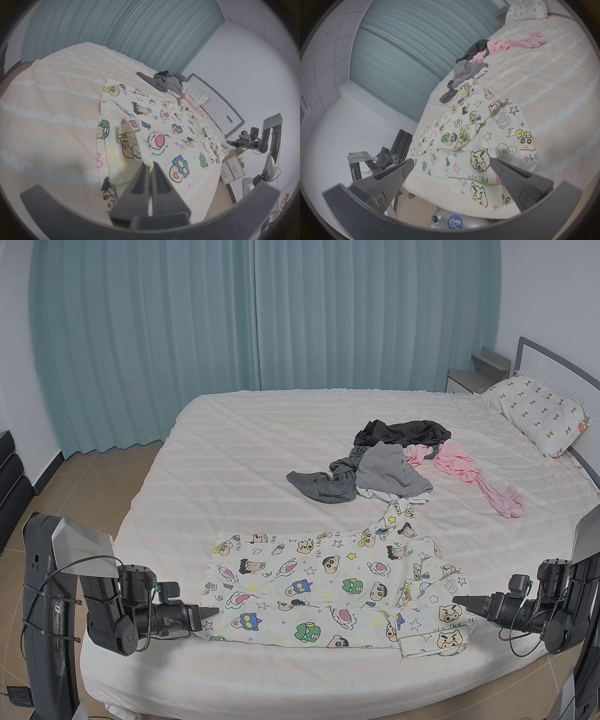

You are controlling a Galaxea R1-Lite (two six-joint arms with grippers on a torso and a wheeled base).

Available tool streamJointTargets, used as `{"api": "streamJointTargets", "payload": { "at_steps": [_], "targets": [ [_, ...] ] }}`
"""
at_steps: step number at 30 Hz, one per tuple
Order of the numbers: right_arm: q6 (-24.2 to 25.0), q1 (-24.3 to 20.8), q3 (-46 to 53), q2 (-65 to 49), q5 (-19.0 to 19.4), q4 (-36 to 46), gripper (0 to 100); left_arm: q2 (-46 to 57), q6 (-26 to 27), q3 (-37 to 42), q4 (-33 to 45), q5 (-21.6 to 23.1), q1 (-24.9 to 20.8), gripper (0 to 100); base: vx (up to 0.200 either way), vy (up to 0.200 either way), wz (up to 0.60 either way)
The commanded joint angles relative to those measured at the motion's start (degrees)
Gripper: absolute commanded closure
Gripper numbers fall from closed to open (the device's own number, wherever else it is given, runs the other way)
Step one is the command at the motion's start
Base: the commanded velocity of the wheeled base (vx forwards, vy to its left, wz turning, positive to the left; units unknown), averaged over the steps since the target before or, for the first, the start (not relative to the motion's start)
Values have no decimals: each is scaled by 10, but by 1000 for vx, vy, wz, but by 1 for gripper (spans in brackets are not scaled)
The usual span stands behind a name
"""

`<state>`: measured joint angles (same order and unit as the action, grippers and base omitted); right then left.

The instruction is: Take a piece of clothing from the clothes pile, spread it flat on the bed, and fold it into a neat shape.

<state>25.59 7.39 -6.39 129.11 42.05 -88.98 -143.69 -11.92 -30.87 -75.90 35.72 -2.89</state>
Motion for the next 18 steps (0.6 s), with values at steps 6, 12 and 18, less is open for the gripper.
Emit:
{"api": "streamJointTargets", "payload": {
  "at_steps": [6, 12, 18],
  "targets": [
    [-2, -3, 1, 3, 1, -6, 0, 49, 0, 18, 52, 0, 5, 100, 0, 0, 0],
    [-2, -3, 1, 3, 1, -6, 0, 78, 0, 14, 104, -8, 14, 100, 0, 0, 0],
    [-3, -3, 2, 4, 1, -6, 0, 84, 0, 14, 130, -19, 14, 100, 0, 0, 0]
  ]
}}
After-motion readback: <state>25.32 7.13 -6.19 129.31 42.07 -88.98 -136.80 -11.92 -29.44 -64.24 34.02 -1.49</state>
